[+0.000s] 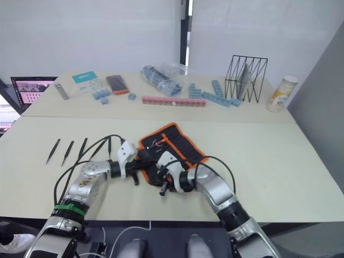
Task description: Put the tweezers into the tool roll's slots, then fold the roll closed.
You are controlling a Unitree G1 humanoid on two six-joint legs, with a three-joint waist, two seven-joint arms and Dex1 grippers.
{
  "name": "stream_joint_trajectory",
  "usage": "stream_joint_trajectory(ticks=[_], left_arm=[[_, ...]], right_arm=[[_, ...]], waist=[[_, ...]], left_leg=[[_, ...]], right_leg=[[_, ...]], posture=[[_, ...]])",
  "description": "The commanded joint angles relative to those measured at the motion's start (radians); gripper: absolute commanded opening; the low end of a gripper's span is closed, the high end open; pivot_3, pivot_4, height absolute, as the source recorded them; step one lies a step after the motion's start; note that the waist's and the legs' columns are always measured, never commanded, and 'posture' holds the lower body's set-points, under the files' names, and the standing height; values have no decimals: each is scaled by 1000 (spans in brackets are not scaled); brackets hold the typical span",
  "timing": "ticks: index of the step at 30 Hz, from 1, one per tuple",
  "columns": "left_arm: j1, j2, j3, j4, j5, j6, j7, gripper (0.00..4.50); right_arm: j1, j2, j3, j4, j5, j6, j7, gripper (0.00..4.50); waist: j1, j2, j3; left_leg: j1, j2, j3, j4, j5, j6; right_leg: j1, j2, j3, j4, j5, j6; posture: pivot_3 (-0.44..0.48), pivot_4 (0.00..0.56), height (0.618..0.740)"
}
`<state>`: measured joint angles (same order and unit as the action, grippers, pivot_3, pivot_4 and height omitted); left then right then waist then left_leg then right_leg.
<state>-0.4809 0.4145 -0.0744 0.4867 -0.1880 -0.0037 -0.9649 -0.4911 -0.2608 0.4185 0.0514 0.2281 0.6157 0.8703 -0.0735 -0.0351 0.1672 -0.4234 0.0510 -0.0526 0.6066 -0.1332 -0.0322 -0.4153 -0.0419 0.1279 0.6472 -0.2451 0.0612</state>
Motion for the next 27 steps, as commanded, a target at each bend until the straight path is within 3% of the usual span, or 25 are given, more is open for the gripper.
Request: stream_joint_trajectory(ticks=[1,6,12,20,22,27], left_arm=[[-26,31,87,134,-2,-29,79,0],[-103,14,157,263,-42,-29,108,0],[-127,12,142,301,-17,-70,73,0],[-114,42,216,112,-123,-41,5,0],[-97,61,231,44,-156,-4,-20,0],[-38,137,278,-131,-235,97,-67,0]], right_arm=[[39,-13,33,35,-23,45,-3,9],[44,-12,34,31,-21,51,-7,9],[41,-14,32,35,-27,38,-7,9],[4,1,-67,-75,24,-90,-2,9],[-17,-14,-96,-136,50,-41,1,9],[-72,-66,-224,-259,167,122,-5,9]], waist=[[1,0,0],[0,0,0],[1,1,0],[2,0,1],[3,0,2],[4,1,2]], left_leg=[[1,0,0,0,0,0],[1,0,0,0,-1,-1],[1,0,0,0,-1,-1],[-7,0,0,0,0,0],[-10,0,-1,1,0,-1],[-12,0,-1,-1,0,-1]], right_leg=[[1,0,0,0,0,0],[1,0,0,0,0,-1],[1,0,-1,0,0,-1],[-7,0,-1,0,0,0],[-8,0,-1,0,5,8],[-10,0,-1,-1,5,8]], posture=[[0,150,740],[0,150,740],[0,150,740],[0,150,740],[0,150,740],[0,150,740]])
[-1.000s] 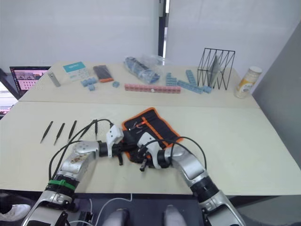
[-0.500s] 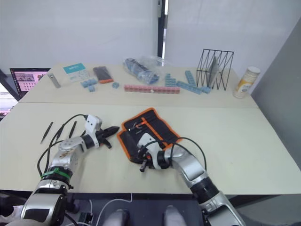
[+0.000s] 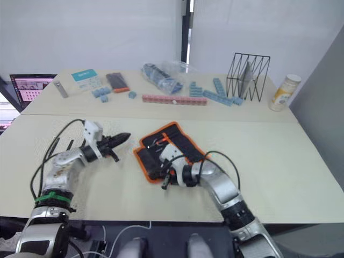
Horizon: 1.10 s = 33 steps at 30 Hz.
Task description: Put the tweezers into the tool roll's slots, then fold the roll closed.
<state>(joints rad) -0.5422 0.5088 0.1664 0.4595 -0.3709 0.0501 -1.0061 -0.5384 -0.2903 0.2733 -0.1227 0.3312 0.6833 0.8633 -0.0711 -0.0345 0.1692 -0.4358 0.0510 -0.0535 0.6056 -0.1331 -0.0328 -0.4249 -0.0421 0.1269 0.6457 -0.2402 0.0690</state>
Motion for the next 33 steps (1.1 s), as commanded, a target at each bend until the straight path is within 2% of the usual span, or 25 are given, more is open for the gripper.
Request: stream_joint_trajectory(ticks=[1,2,3,6,9,14,16,19,25,31,33], left_arm=[[37,64,50,-137,-67,70,-29,0],[53,85,62,-166,-78,93,-32,0],[75,111,76,-199,-92,121,-34,257],[168,182,121,-285,-125,173,-56,1137],[331,262,152,-380,-105,156,-99,2099],[548,271,294,-495,-162,174,-63,3757],[627,239,375,-502,-173,141,-25,4398],[718,189,439,-490,-143,58,9,4456],[790,119,528,-504,-185,49,91,4456],[845,94,604,-524,-188,65,199,4456],[883,64,643,-534,-200,64,239,4456]], right_arm=[[-24,-66,-97,-89,62,50,8,9],[-19,-95,-115,-88,61,42,13,9],[-12,-126,-140,-79,62,31,20,259],[15,-196,-220,-44,79,-8,37,1194],[38,-224,-333,29,95,-86,18,2148],[99,-234,-457,164,96,-202,-6,3848],[123,-259,-497,255,73,-271,-10,4490],[131,-288,-538,378,56,-362,-14,4500],[49,-303,-534,551,36,-438,-19,4500],[-58,-259,-470,588,8,-448,-35,4500],[-96,-236,-414,563,5,-465,43,4500]], waist=[[1,0,0],[3,0,0],[4,0,0],[4,0,0],[-2,0,0],[1,0,1],[3,0,1],[3,0,1],[-2,0,2],[-10,0,2],[-16,0,2]], left_leg=[[0,0,0,0,0,0],[0,0,-1,-1,0,0],[0,0,-1,-1,0,0],[-1,0,0,-2,0,0],[-1,0,1,-3,-1,-1],[1,1,2,-6,-1,-1],[1,1,2,-7,-1,-1],[1,0,4,-6,-1,-1],[1,1,5,-6,-1,-1],[2,1,6,-6,-1,-1],[2,2,6,-7,-1,-1]], right_leg=[[0,0,0,0,-1,0],[0,0,-1,-1,-1,0],[0,0,-1,-2,-1,-1],[0,-2,-2,-4,-2,-2],[0,-3,-2,-5,-6,-9],[-1,-3,-2,-5,-7,-11],[-2,-3,-2,-5,-7,-12],[-1,-5,-2,-7,-8,-12],[1,-4,-2,-14,-8,-12],[1,-4,-1,-14,-8,-12],[1,-4,0,-14,-7,-12]], posture=[[0,150,740],[0,150,740],[0,150,740],[0,150,740],[0,150,740],[0,150,740],[0,150,740],[0,150,740],[0,150,740],[0,150,740],[0,150,740]])
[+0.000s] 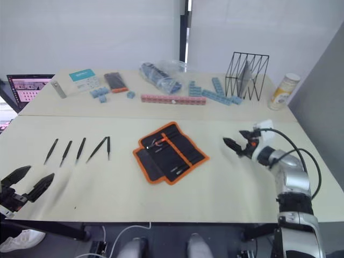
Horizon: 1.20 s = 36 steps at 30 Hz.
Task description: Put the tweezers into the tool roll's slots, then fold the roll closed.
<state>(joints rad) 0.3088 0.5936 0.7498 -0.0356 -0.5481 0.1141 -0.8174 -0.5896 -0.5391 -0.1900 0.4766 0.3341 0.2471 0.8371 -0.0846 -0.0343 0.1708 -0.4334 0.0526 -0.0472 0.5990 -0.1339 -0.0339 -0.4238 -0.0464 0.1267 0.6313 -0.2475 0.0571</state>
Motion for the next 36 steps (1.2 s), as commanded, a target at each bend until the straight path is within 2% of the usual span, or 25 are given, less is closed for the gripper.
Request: stream_joint_trajectory(ticks=[1,4,6,10,12,16,19,25,28,30,36], left_arm=[[45,-32,71,-41,-23,-4,66,4456],[93,-73,121,-62,-23,-11,133,4456],[132,-104,153,-88,-20,-23,169,4456],[209,-166,204,-137,-43,-26,211,4456],[245,-196,223,-157,-51,-30,223,4456],[290,-244,246,-195,-70,-50,247,4456],[292,-249,259,-185,-107,2,294,4456],[225,-180,214,-160,-106,54,333,4456],[109,-110,184,-99,-136,175,413,4456],[56,-57,134,-54,-72,198,434,4456],[-160,97,-12,124,-4,233,375,4456]], right_arm=[[-55,11,75,-57,19,-2,132,4500],[-116,5,153,-125,94,128,320,4500],[-170,13,197,-143,114,194,390,4500],[-267,48,266,-140,107,223,469,4500],[-300,58,289,-144,110,246,511,4500],[-319,59,330,-170,99,263,566,4500],[-310,52,348,-205,99,286,583,4500],[-277,48,337,-278,109,326,552,4500],[-244,41,326,-346,117,350,519,4500],[-222,32,321,-398,127,387,494,4500],[-148,10,308,-544,159,454,413,4500]], waist=[[-4,0,0],[-8,0,0],[-12,0,0],[-13,0,0],[-12,0,0],[-8,-1,0],[-8,-1,0],[-9,-1,0],[-5,-1,0],[-6,-1,0],[-7,-1,0]], left_leg=[[0,0,0,0,0,0],[0,0,-1,-2,0,0],[-1,0,-1,-2,0,0],[0,0,-1,-2,-2,-3],[0,0,-1,-2,-7,-10],[-1,0,-1,-2,-7,-11],[-1,-1,-1,-1,-7,-11],[-1,0,-1,-1,-7,-12],[-1,0,-2,-1,-7,-11],[-1,0,-2,0,-7,-11],[-1,0,-2,0,-7,-11]], right_leg=[[0,0,0,0,0,0],[0,0,0,1,0,1],[-1,0,0,1,1,0],[-1,0,-2,1,1,0],[-1,0,-2,0,0,0],[-1,-1,-2,-1,0,-1],[-1,-1,-2,-1,0,-1],[-2,-1,-2,-1,0,-1],[-2,-1,-3,0,0,-1],[-2,0,-3,1,0,-1],[-2,0,-3,5,1,0]], posture=[[0,150,740],[0,150,740],[0,150,740],[0,150,740],[0,150,740],[0,150,740],[0,150,740],[0,150,740],[0,150,740],[0,150,740],[0,150,740]])
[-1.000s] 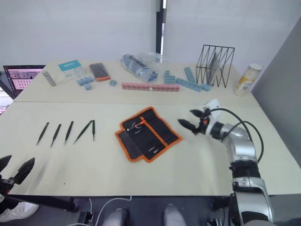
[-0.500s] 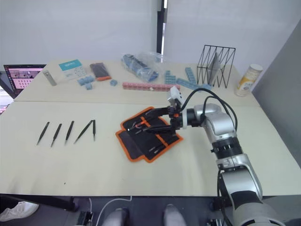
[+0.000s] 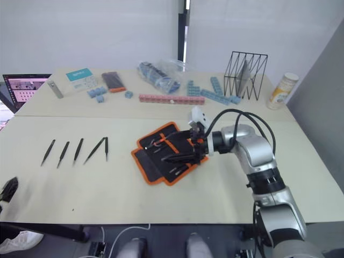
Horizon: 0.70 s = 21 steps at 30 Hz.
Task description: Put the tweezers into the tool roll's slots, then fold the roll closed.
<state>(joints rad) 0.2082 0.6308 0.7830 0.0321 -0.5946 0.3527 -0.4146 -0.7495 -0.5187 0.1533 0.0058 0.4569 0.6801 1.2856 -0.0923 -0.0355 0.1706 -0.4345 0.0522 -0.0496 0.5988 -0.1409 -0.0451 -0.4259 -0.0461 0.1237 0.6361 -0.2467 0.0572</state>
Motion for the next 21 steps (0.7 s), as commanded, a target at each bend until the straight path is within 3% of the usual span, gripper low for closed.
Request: stream_joint_trajectory(ticks=[1,7,15,21], left_arm=[[-100,82,-76,102,71,-21,-36,4456],[-331,151,-216,398,179,-109,-108,4456],[-580,157,-341,771,276,-220,-198,4456],[-670,158,-386,897,322,-268,-223,2620]], right_arm=[[23,-13,-40,-94,40,30,-50,4500],[69,-51,-42,-181,51,70,-104,4500],[92,-78,-65,-248,83,107,-168,4500],[103,-101,-79,-282,107,126,-204,4500]], waist=[[1,0,0],[0,0,0],[13,-1,0],[35,-1,0]], left_leg=[[0,0,0,0,0,0],[1,0,0,0,0,1],[1,0,-1,0,5,7],[2,0,-1,0,5,7]], right_leg=[[-1,0,0,2,0,0],[-3,1,0,7,0,0],[-2,1,-1,8,2,6],[0,1,-1,9,2,7]], posture=[[0,150,740],[0,150,740],[0,150,740],[0,150,740]])
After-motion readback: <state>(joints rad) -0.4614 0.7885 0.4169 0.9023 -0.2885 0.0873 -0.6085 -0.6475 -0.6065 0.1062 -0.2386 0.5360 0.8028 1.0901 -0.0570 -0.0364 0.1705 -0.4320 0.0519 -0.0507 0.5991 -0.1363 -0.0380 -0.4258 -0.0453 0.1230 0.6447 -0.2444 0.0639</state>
